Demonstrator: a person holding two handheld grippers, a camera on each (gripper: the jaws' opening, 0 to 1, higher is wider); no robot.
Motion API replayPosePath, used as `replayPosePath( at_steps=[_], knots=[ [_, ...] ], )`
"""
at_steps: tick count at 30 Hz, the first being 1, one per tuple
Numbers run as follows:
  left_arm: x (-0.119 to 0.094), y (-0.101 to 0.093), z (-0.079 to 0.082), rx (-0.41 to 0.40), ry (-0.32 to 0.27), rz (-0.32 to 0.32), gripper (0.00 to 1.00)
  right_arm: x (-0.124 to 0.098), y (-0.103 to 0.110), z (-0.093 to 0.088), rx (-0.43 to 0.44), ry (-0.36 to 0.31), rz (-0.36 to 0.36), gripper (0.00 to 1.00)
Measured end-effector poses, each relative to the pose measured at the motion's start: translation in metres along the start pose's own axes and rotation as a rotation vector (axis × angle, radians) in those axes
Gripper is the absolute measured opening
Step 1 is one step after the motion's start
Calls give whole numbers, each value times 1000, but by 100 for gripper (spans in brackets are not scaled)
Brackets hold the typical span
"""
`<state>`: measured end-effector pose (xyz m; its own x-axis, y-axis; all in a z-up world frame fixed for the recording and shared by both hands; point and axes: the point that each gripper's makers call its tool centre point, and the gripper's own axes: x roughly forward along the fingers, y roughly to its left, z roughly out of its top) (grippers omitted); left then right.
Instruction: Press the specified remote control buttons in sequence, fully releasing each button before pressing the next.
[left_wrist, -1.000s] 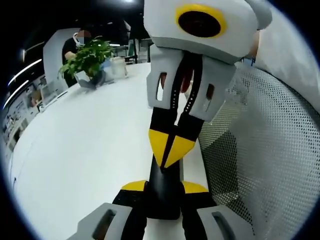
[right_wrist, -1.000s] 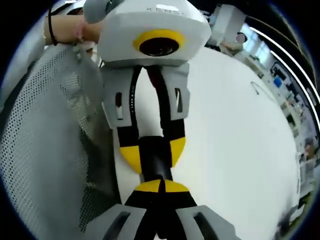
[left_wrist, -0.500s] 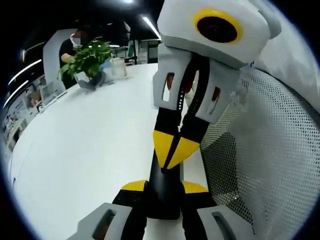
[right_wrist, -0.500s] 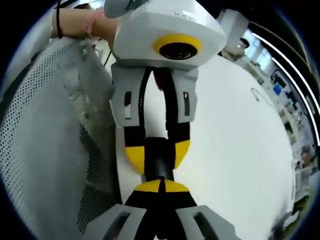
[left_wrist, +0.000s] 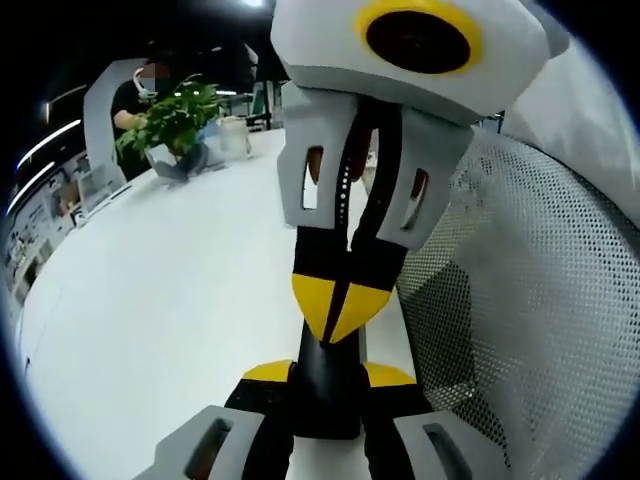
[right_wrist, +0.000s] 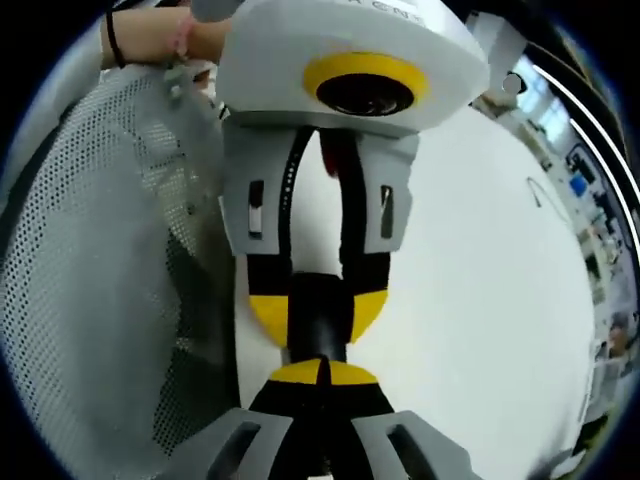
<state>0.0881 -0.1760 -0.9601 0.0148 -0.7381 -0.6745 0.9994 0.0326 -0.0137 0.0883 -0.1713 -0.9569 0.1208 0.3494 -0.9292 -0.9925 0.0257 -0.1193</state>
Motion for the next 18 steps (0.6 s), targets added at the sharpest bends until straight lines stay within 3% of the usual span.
replayPosePath(
  at_steps=[6, 9, 16, 18],
  knots=[
    [0, 0, -1, 6, 20, 2, 24, -1, 0, -1, 5, -26, -51, 0],
    [0, 2, -1, -1, 24, 16, 24, -1, -3, 1, 75, -87, -75, 0],
    [0, 3, -1, -12, 24, 26, 24, -3, -4, 1, 127, -202, -68, 0],
    [0, 3, -2, -12, 21, 25, 24, -4, -4, 1, 204, -242, -42, 0]
  ],
)
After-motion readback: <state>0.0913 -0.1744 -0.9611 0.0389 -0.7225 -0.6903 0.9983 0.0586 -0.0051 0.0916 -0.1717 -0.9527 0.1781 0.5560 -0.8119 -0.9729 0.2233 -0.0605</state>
